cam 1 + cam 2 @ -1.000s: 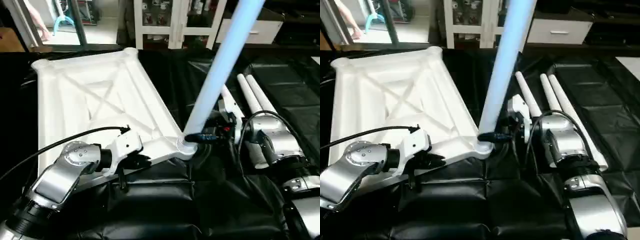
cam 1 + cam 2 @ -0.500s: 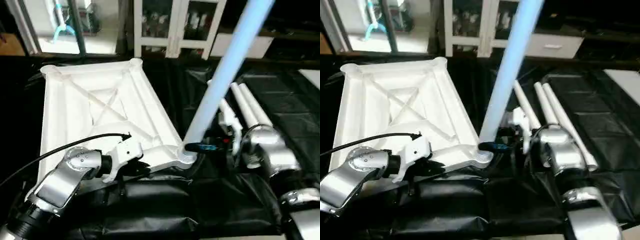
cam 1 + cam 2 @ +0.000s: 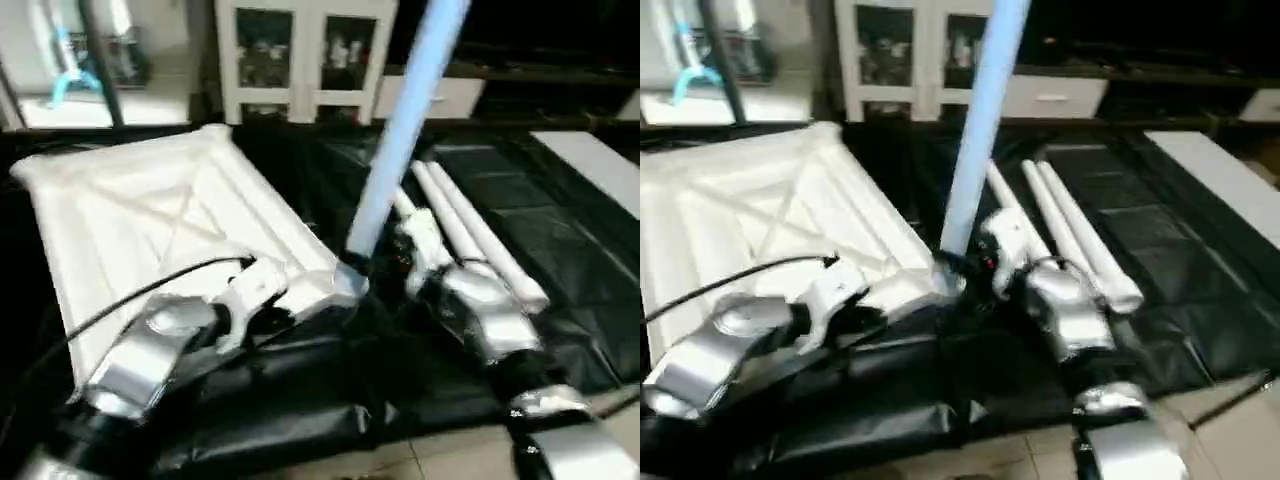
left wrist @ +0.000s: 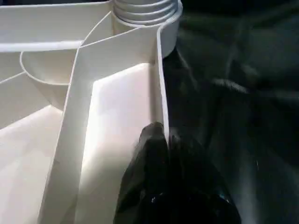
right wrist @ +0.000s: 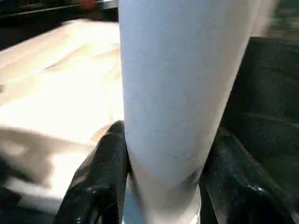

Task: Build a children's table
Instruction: Insert table leg to table base

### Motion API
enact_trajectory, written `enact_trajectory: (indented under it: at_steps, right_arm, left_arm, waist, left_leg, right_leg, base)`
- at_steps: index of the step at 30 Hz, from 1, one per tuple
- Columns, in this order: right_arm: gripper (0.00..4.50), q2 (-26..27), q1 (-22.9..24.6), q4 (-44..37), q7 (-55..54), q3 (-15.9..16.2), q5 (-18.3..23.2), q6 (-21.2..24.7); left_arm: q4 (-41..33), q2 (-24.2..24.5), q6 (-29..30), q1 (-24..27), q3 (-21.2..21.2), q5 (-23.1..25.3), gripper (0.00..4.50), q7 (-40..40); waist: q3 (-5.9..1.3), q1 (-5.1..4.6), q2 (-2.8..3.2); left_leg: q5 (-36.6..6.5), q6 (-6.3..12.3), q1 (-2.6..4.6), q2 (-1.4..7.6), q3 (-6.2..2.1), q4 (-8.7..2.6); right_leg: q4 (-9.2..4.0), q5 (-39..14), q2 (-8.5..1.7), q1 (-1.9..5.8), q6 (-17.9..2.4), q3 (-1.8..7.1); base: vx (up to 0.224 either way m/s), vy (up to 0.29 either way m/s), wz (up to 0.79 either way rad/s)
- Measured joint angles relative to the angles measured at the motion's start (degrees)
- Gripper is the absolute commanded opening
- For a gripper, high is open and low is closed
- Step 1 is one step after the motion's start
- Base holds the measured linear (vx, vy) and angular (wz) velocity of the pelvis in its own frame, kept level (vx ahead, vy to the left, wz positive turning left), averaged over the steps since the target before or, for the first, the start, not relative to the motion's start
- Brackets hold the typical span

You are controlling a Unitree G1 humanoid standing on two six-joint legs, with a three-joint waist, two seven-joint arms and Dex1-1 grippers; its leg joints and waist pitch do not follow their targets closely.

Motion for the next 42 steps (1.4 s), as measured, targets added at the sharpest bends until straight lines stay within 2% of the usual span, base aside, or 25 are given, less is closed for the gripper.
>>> enact_trajectory:
  at_steps: [1,2,3,4,5,6,7,8,9,10,12,16,17,20,24,25,28,29,30,35,36,38,40,42]
  right_arm:
    - [1.85,1.1,-0.2,0.3,-3.5,-0.4,-0.4,0.0]
    - [1.85,2.3,-0.5,0.6,-7.2,-0.9,-0.7,0.0]
    - [1.85,3.2,-0.5,0.7,-11.7,-1.9,-1.1,-0.3]
    - [1.85,3.6,-0.8,0.9,-14.1,-2.2,-1.3,-0.4]
    - [1.85,4.5,-1.8,1.4,-16.5,-2.2,-1.8,-0.4]
    - [1.85,5.8,-2.6,1.7,-19.8,-2.1,-3.0,-1.0]
    - [1.85,6.8,-3.0,1.9,-22.0,-2.1,-3.6,-1.5]
    - [1.85,7.3,-3.2,2.0,-23.5,-2.0,-4.1,-1.9]
    - [1.85,7.8,-3.4,2.0,-24.5,-2.0,-4.6,-2.2]
    - [1.85,8.0,-3.6,2.0,-24.6,-2.0,-4.7,-2.2]
    - [1.85,8.1,-3.8,2.1,-24.5,-1.8,-4.9,-2.3]
    - [1.85,7.6,-3.8,2.1,-22.7,-1.5,-5.5,-4.0]
    - [1.85,7.4,-3.9,2.1,-22.0,-1.5,-5.5,-4.9]
    - [1.85,7.2,-4.2,2.1,-21.5,-1.5,-5.8,-5.3]
    - [1.85,6.7,-4.5,2.1,-19.9,-1.7,-5.6,-6.0]
    - [2.41,6.5,-4.5,2.1,-19.1,-1.8,-5.4,-6.0]
    - [2.61,5.7,-4.4,3.8,-16.9,-1.9,-5.4,-5.7]
    - [2.61,5.6,-3.6,4.1,-16.4,-2.3,-5.0,-6.4]
    - [2.83,5.5,-3.8,4.1,-15.9,-2.3,-5.0,-6.6]
    - [3.11,4.3,-3.5,3.9,-13.5,-2.3,-5.0,-7.2]
    - [3.29,3.9,-3.2,3.7,-13.0,-2.3,-4.9,-7.4]
    - [3.29,2.8,-1.2,0.7,-10.5,-2.6,-4.1,-7.5]
    - [3.29,1.1,1.9,-4.9,-5.2,-2.8,-1.2,-7.1]
    - [3.29,-0.5,3.4,-9.2,-1.0,-3.0,1.3,-6.3]
  left_arm:
    - [0.0,-2.0,2.1,-0.4,0.4,0.2,0.0,2.1]
    - [0.1,-4.2,4.2,-1.0,0.7,0.7,0.0,4.5]
    - [0.3,-7.4,6.8,-1.9,0.6,1.2,0.0,7.5]
    - [0.2,-8.9,7.5,-2.3,0.9,1.4,0.0,9.0]
    - [0.1,-10.1,8.3,-2.5,1.6,1.3,0.0,10.1]
    - [0.1,-11.7,9.7,-2.8,1.9,1.5,0.0,11.7]
    - [0.0,-12.8,10.6,-2.8,2.0,1.6,0.0,12.6]
    - [-0.1,-13.4,11.2,-3.0,2.0,1.6,0.0,13.1]
    - [-0.4,-13.8,11.8,-3.1,2.0,1.6,0.0,13.5]
    - [-0.6,-13.8,11.9,-3.2,2.0,1.6,0.0,13.8]
    - [-0.7,-13.4,12.1,-3.2,2.1,1.6,0.0,13.9]
    - [-1.4,-12.7,12.4,-3.2,2.2,1.5,0.0,13.9]
    - [-1.8,-12.4,12.4,-3.2,2.4,1.2,0.0,13.8]
    - [-2.3,-11.8,12.3,-3.2,2.6,1.1,0.0,13.7]
    - [-3.2,-11.1,12.3,-3.1,2.5,1.1,0.0,13.4]
    - [-3.4,-11.0,12.3,-3.1,2.5,1.0,0.0,13.3]
    - [-4.1,-10.9,12.3,-3.0,2.2,0.6,0.0,13.0]
    - [-4.5,-10.8,12.1,-2.7,2.1,0.2,0.0,12.9]
    - [-4.9,-10.5,11.9,-2.5,2.2,0.0,0.0,12.9]
    - [-5.1,-10.2,11.6,-2.5,2.0,-0.4,0.0,12.1]
    - [-5.3,-10.2,11.6,-2.5,2.0,-0.6,0.0,11.9]
    - [-5.8,-9.7,11.4,-2.4,1.6,-0.8,0.0,11.2]
    - [-6.3,-8.6,10.6,-2.1,1.4,-1.3,0.0,9.9]
    - [-6.5,-7.9,10.0,-2.0,1.4,-1.5,0.0,9.3]
  waist:
    - [0.26,-0.18,0.4]
    - [0.51,0.11,0.63]
    - [0.36,0.71,0.2]
    - [0.05,1.74,-0.72]
    - [-0.25,2.26,-1.04]
    - [-0.36,2.66,-0.76]
    - [-0.43,3.13,0.19]
    - [-0.57,3.2,1.18]
    - [-0.81,3.2,1.63]
    - [-0.83,3.23,1.39]
    - [-0.73,3.35,0.94]
    - [-0.65,3.29,1.05]
    - [-0.55,3.24,1.24]
    - [-0.56,3.19,1.35]
    - [-0.55,3.23,1.46]
    - [-0.55,3.23,1.46]
    - [-0.55,3.35,1.46]
    - [-0.46,3.58,1.6]
    - [-0.41,3.62,1.68]
    - [-0.33,4.36,1.72]
    - [-0.31,4.63,1.73]
    - [-0.21,5.21,1.67]
    - [-0.14,6.06,1.62]
    - [-0.11,6.37,1.59]
  left_leg:
    - [0.0,0.0,-0.18,0.17,-0.07,-0.27]
    - [0.0,-0.01,-0.11,0.28,-0.02,-0.44]
    - [0.0,-0.02,-0.02,0.28,0.89,-0.45]
    - [0.0,-0.02,0.11,0.06,2.39,-0.48]
    - [-0.1,-0.21,0.08,-0.22,2.48,-0.46]
    - [-2.0,-0.88,-0.44,-0.63,1.22,0.78]
    - [-2.4,-0.32,-0.78,-0.76,-0.23,1.4]
    - [-1.6,-1.5,-1.56,-0.75,-1.45,0.84]
    - [-1.2,-2.07,-1.99,-0.7,-1.9,0.75]
    - [-1.0,-2.26,-2.18,-0.55,-1.93,0.75]
    - [-1.0,-2.26,-2.19,-0.38,-1.69,0.67]
    - [-1.0,-2.26,-2.22,-0.28,-1.64,0.5]
    - [-1.0,-2.26,-2.29,-0.29,-1.55,0.3]
    - [-0.4,-2.03,-2.27,-0.2,-1.21,-0.06]
    - [0.3,-1.96,-2.25,0.46,-0.43,-0.21]
    - [0.3,-1.95,-2.26,0.46,-0.35,-0.27]
    - [0.4,-1.77,-2.29,0.48,-0.13,-0.27]
    - [0.5,-1.63,-2.29,0.47,-0.11,-0.22]
    - [0.6,-1.21,-2.27,0.46,0.12,-0.24]
    - [0.6,-0.94,-2.26,0.46,0.44,-0.23]
    - [0.6,-0.93,-2.27,0.46,0.51,-0.23]
    - [0.6,-0.9,-2.32,0.49,0.67,-0.23]
    - [0.6,-0.71,-2.44,0.48,1.0,-0.22]
    - [0.6,-0.58,-2.51,0.42,1.14,-0.21]
  right_leg:
    - [-0.21,-0.2,0.0,0.81,-0.1,-0.86]
    - [1.43,-1.4,-0.29,1.1,-0.6,-1.05]
    - [5.38,-2.6,-0.69,1.7,-1.7,-0.64]
    - [6.92,-3.2,-0.98,2.09,-0.2,1.05]
    - [7.29,-3.3,-0.83,1.2,2.2,1.94]
    - [7.07,-3.3,-0.89,0.29,2.4,1.84]
    - [6.82,-3.3,-0.89,-0.27,2.3,1.03]
    - [6.55,-3.3,-0.76,-0.21,2.3,0.03]
    - [6.5,-3.2,-0.35,-0.6,2.2,-0.02]
    - [6.47,-2.7,0.14,-0.75,1.5,0.34]
    - [6.49,-1.7,0.3,-0.79,0.9,0.6]
    - [6.18,-1.7,0.36,-0.8,0.9,0.56]
    - [5.85,-1.7,0.37,-0.8,0.9,0.57]
    - [5.37,-0.5,0.38,-0.78,0.5,0.63]
    - [4.93,-0.5,0.66,-0.78,0.5,0.69]
    - [4.8,-0.5,0.66,-0.78,0.5,0.74]
    - [4.56,-0.5,0.66,-0.77,0.5,0.86]
    - [4.52,-0.5,0.65,-0.86,0.5,0.86]
    - [4.49,-0.5,0.61,-0.93,0.5,1.02]
    - [4.48,-0.5,0.56,-1.08,0.5,1.26]
    - [4.5,-0.5,0.56,-1.13,0.5,1.31]
    - [4.53,-0.5,0.56,-1.25,0.5,1.41]
    - [4.66,-0.5,0.56,-1.62,0.5,1.79]
    - [4.71,-0.4,0.56,-1.8,0.6,2.05]
  base:
    - [-0.066,0.013,-0.03]
    - [-0.104,0.009,0.02]
    - [-0.07,-0.06,0.1]
    - [-0.07,-0.06,0.1]
    - [0.034,-0.119,-0.03]
    - [0.028,-0.077,-0.37]
    - [0.028,-0.077,-0.37]
    - [0.058,-0.003,-0.45]
    - [0.059,-0.009,-0.19]
    - [0.059,-0.009,-0.19]
    - [-0.005,-0.054,0.12]
    - [0.0,-0.014,0.03]
    - [0.0,0.0,0.0]
    - [0.0,0.0,0.0]
    - [0.0,0.0,0.0]
    - [0.0,0.0,0.0]
    - [0.0,0.0,0.0]
    - [0.0,0.0,0.0]
    - [0.0,0.0,0.0]
    - [0.0,0.0,0.0]
    - [0.0,0.0,0.0]
    - [0.0,0.0,0.0]
    - [0.0,0.0,0.0]
    - [0.0,0.0,0.0]
